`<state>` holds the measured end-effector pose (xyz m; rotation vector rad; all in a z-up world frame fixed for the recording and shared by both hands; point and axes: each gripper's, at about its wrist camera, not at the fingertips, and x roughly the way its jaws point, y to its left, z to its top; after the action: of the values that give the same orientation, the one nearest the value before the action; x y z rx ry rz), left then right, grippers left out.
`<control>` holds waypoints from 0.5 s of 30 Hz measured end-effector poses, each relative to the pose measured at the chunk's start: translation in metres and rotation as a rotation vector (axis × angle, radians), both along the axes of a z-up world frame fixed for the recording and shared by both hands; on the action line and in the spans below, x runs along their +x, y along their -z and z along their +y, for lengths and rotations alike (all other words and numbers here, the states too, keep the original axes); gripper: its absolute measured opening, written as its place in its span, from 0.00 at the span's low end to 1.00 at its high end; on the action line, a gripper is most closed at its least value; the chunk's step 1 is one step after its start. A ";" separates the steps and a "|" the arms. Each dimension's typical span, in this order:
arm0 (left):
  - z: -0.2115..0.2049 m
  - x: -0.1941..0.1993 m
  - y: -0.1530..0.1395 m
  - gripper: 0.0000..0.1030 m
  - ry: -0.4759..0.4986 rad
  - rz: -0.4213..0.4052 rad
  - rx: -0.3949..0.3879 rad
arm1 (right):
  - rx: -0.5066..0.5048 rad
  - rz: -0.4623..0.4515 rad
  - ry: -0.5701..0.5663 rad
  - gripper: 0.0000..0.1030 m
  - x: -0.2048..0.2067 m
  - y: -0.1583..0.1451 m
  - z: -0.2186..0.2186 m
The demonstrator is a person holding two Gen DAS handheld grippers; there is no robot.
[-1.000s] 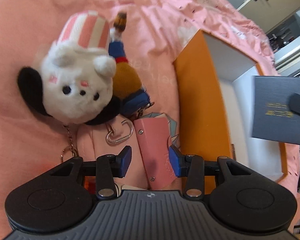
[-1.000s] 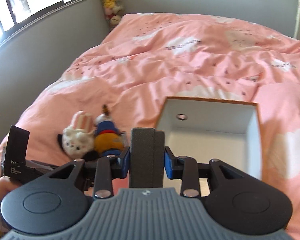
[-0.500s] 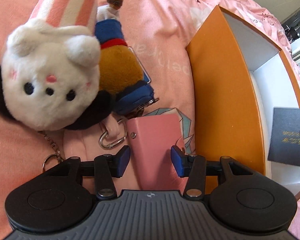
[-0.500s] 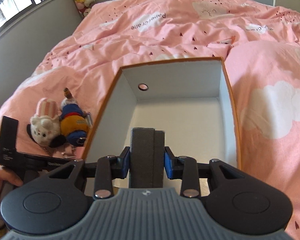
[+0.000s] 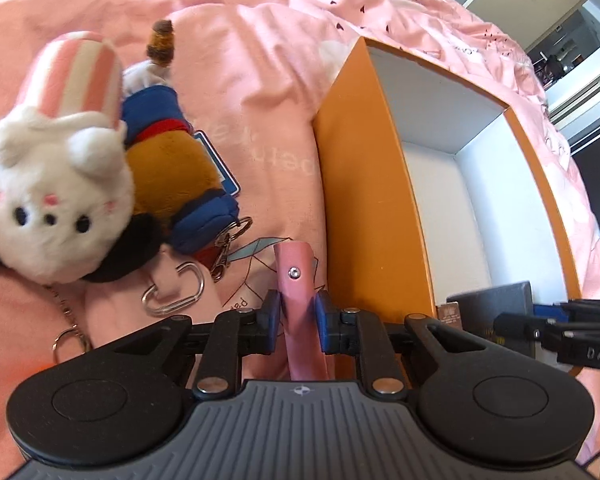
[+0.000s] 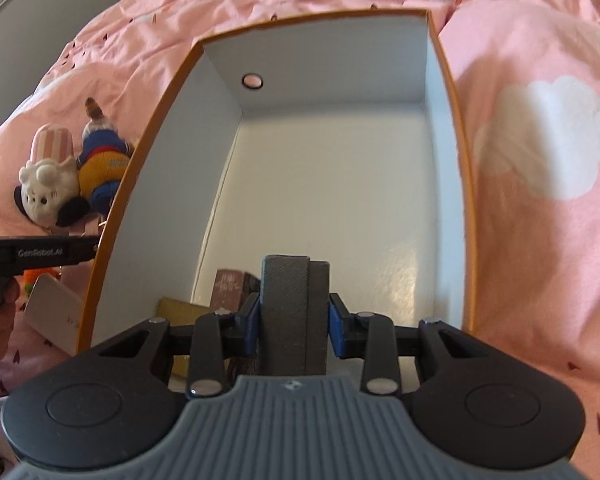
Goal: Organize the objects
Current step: 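Place the black case in the box with the right tool while the left tool grasps the pink card holder, then open the right tool and lift the pink card holder with the left tool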
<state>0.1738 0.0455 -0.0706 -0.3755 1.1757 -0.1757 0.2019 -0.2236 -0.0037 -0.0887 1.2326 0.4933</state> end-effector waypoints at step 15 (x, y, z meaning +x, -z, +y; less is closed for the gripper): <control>-0.003 0.002 0.010 0.21 0.001 -0.003 -0.027 | 0.008 0.139 0.049 0.37 0.008 0.018 0.001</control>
<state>0.1757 0.0430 -0.0805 -0.3987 1.1719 -0.1927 0.2097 -0.2228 -0.0219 -0.0173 1.3654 0.4681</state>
